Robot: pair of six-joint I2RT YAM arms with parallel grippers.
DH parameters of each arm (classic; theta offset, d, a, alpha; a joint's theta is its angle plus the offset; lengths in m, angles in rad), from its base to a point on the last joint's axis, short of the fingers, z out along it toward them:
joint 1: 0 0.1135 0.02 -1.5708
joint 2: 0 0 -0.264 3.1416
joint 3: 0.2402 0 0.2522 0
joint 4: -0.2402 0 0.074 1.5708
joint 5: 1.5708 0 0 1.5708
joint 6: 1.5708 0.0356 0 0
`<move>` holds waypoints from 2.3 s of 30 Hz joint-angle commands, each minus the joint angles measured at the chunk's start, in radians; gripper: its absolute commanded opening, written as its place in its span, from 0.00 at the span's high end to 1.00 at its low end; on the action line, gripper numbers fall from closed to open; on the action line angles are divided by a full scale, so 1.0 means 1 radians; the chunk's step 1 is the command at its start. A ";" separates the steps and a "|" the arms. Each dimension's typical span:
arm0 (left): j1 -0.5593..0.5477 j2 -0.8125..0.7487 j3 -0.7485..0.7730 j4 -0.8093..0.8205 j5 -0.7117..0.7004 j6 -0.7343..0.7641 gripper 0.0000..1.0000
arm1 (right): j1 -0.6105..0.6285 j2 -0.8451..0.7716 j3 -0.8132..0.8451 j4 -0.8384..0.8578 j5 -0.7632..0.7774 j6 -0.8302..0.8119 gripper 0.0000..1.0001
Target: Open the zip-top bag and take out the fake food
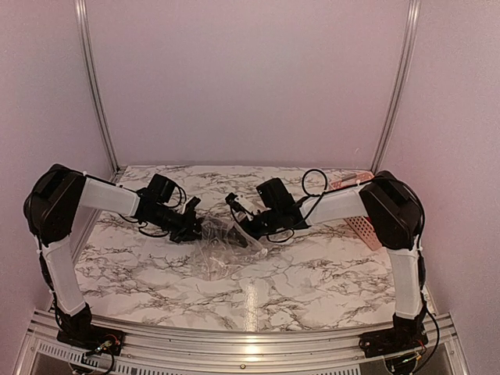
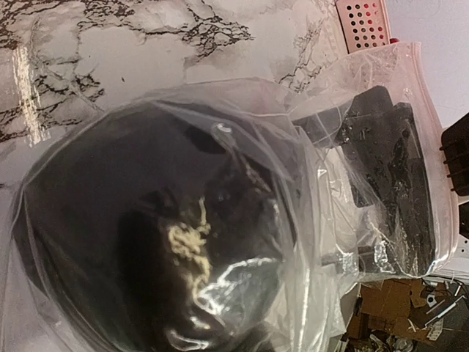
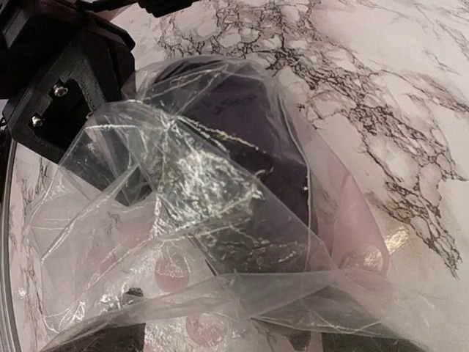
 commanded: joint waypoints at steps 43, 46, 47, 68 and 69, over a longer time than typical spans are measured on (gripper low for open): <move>0.068 0.015 0.010 -0.056 -0.003 0.056 1.00 | 0.072 0.032 -0.002 0.079 0.164 -0.086 0.27; 0.044 0.038 0.037 -0.095 0.001 0.084 1.00 | 0.076 0.054 0.028 0.082 0.178 -0.092 0.23; 0.038 0.045 0.043 -0.102 0.008 0.088 1.00 | 0.079 0.065 0.038 0.081 0.180 -0.095 0.21; 0.170 -0.049 -0.044 -0.007 -0.128 -0.016 1.00 | 0.058 -0.142 -0.130 0.021 0.183 -0.077 0.65; 0.177 -0.049 -0.046 -0.008 -0.142 -0.021 1.00 | 0.057 -0.157 -0.151 0.017 0.184 -0.079 0.66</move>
